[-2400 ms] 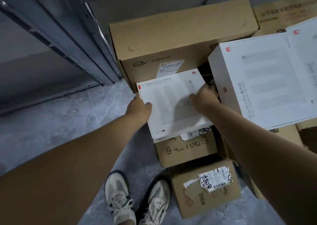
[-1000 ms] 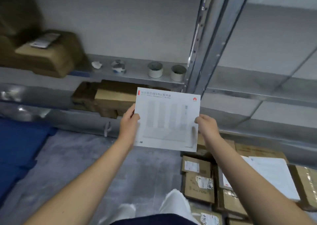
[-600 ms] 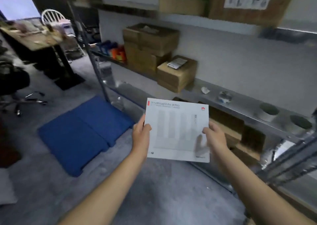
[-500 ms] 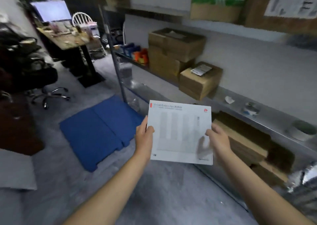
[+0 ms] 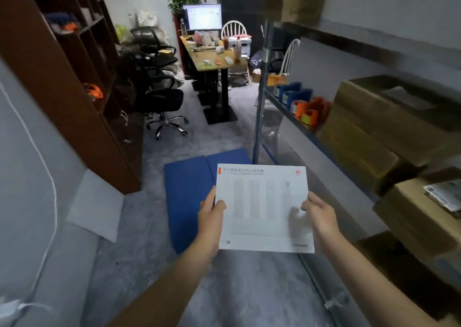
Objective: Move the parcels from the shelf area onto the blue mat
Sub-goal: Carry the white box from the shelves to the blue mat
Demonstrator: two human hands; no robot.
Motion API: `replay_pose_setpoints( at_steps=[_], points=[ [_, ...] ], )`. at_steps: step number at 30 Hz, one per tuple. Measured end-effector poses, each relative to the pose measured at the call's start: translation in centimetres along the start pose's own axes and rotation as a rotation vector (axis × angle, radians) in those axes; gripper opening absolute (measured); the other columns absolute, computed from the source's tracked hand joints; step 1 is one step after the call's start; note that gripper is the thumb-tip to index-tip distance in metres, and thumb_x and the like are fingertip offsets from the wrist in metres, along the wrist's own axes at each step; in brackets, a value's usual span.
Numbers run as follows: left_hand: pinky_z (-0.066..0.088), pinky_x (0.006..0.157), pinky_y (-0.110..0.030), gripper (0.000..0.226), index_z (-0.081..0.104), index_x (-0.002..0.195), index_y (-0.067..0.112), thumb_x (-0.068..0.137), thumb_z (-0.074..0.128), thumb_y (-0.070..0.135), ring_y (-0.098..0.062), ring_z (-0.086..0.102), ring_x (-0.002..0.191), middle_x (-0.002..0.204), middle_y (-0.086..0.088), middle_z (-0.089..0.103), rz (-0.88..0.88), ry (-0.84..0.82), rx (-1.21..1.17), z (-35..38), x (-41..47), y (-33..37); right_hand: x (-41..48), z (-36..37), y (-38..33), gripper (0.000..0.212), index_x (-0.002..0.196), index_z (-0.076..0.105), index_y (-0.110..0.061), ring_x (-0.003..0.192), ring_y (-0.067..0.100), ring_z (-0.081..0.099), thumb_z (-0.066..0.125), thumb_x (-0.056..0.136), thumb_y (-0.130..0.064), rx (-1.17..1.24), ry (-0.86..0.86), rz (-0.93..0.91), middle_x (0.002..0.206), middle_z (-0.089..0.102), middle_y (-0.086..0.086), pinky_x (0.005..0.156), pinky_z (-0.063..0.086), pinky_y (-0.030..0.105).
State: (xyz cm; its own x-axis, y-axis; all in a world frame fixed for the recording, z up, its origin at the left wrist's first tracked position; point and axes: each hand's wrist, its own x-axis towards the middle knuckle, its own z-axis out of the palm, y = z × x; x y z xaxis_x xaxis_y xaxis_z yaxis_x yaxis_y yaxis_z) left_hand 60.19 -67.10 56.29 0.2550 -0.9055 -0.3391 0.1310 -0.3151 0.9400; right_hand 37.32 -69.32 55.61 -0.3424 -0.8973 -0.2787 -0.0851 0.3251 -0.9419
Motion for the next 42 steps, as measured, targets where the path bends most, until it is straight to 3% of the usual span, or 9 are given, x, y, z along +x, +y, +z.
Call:
replay_pose_setpoints(
  at_steps=[8,15,21,24,27,31,35,38,42],
  points=[
    [0.059,0.061,-0.027,0.042,0.059,0.117,0.039,0.096,0.044,0.005,-0.019,0.068,0.091,0.111,0.004,0.067,-0.010,0.227,0.010,-6.8,11.1,2.4,11.1,14.0,-6.1,0.020,0.094,0.068,-0.027,0.084,0.023,0.063,0.055,0.085,-0.015,-0.048,-0.237,-0.047,0.095,0.070,-0.001,0.068,0.047,0.032],
    [0.053,0.080,-0.032,0.070,0.048,0.138,0.030,0.083,0.042,-0.012,-0.019,0.064,0.103,0.124,-0.005,0.064,0.070,0.323,0.080,-15.9,21.4,4.7,16.1,29.1,-9.1,0.035,0.079,0.069,-0.046,0.079,0.018,0.059,0.051,0.084,-0.016,-0.139,-0.349,-0.066,0.077,0.069,-0.021,0.062,0.042,0.029],
    [0.058,0.073,-0.028,0.066,0.051,0.122,0.053,0.094,0.039,-0.005,-0.011,0.066,0.099,0.121,0.016,0.064,0.040,0.234,0.031,-21.1,31.2,8.7,20.9,39.2,-11.4,0.025,0.096,0.070,-0.029,0.084,0.022,0.059,0.049,0.088,-0.018,-0.142,-0.312,-0.029,0.097,0.069,-0.005,0.063,0.043,0.030],
    [0.055,0.089,-0.043,0.071,0.051,0.126,0.050,0.092,0.034,-0.009,-0.019,0.063,0.108,0.125,0.012,0.063,0.038,0.227,0.002,-22.1,36.3,11.0,24.2,42.5,-12.6,0.029,0.087,0.073,-0.033,0.083,0.019,0.064,0.048,0.085,-0.017,-0.123,-0.280,0.006,0.088,0.072,-0.008,0.064,0.048,0.030],
    [0.055,0.091,-0.046,0.063,0.051,0.133,0.048,0.096,0.035,-0.001,-0.021,0.065,0.107,0.122,0.010,0.066,-0.028,0.179,-0.034,-21.8,40.8,11.6,27.7,44.3,-13.4,0.029,0.086,0.073,-0.032,0.083,0.014,0.063,0.049,0.088,-0.016,-0.121,-0.247,0.034,0.089,0.071,-0.011,0.061,0.044,0.028],
    [0.053,0.093,-0.045,0.057,0.066,0.106,0.054,0.099,0.036,0.006,-0.019,0.068,0.103,0.114,0.008,0.071,-0.065,0.167,-0.071,-19.8,47.2,12.6,33.7,46.4,-14.3,0.032,0.080,0.069,-0.032,0.079,0.015,0.059,0.047,0.091,-0.011,-0.130,-0.266,0.025,0.088,0.068,-0.009,0.066,0.048,0.029],
    [0.040,0.106,-0.060,0.032,0.063,0.128,0.024,0.102,0.044,0.020,-0.039,0.057,0.120,0.127,-0.011,0.065,-0.076,0.258,-0.177,-18.4,53.8,13.1,39.6,49.4,-16.3,0.040,0.094,0.070,-0.035,0.089,0.012,0.062,0.043,0.092,-0.005,-0.119,-0.413,0.004,0.100,0.068,-0.012,0.077,0.052,0.027],
    [0.036,0.110,-0.057,0.036,0.061,0.131,0.029,0.099,0.050,0.041,-0.034,0.054,0.125,0.132,-0.007,0.062,-0.119,0.266,-0.215,-18.3,58.0,13.4,43.4,51.5,-17.0,0.036,0.106,0.072,-0.026,0.095,0.016,0.065,0.046,0.092,-0.005,-0.097,-0.440,0.009,0.107,0.070,-0.005,0.083,0.055,0.031],
    [0.038,0.110,-0.054,0.043,0.061,0.129,0.031,0.093,0.052,0.054,-0.028,0.055,0.125,0.132,0.000,0.062,-0.165,0.268,-0.136,-17.7,63.2,13.7,48.1,54.5,-17.9,0.047,0.088,0.072,-0.043,0.087,0.014,0.064,0.044,0.090,-0.004,-0.091,-0.354,0.006,0.100,0.070,-0.008,0.070,0.054,0.025]
  ],
)
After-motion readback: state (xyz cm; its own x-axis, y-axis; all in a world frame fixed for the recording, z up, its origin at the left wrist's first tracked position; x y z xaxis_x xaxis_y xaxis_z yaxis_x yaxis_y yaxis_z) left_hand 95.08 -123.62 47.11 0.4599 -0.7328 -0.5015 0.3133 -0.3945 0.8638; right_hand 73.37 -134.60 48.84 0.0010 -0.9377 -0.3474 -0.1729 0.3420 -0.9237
